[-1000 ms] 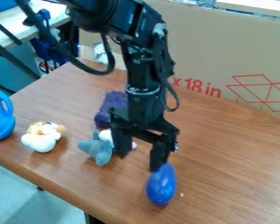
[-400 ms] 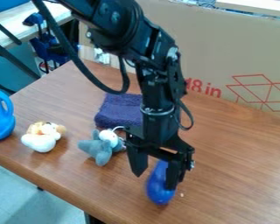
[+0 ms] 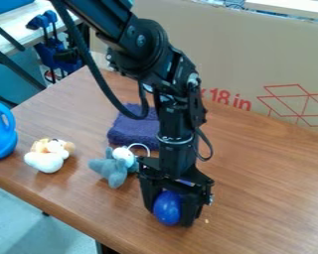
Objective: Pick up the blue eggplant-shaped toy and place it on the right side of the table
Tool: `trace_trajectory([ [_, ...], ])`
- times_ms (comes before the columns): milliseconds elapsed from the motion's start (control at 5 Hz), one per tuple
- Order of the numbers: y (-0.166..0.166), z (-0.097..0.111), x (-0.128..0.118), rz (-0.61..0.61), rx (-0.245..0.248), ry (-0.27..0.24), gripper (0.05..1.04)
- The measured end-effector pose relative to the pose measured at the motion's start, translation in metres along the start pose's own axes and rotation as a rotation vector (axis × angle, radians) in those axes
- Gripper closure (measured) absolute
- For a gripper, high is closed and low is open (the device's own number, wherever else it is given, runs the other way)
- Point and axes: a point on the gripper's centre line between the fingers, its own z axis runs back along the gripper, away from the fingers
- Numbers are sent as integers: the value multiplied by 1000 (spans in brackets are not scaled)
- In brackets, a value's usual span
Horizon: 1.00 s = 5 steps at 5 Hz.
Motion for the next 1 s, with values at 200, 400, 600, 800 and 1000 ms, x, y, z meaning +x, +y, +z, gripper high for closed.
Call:
trace_trajectory([
  [200, -2, 0, -1, -13, 4, -5, 255],
  [400, -4, 4, -9, -41, 34, -20, 255],
  [600, -19, 13, 4, -171, 127, -81, 255],
  [800, -48, 24, 34, -177, 235, -153, 255],
  [1000, -77, 39, 71, -223, 292, -210, 255],
])
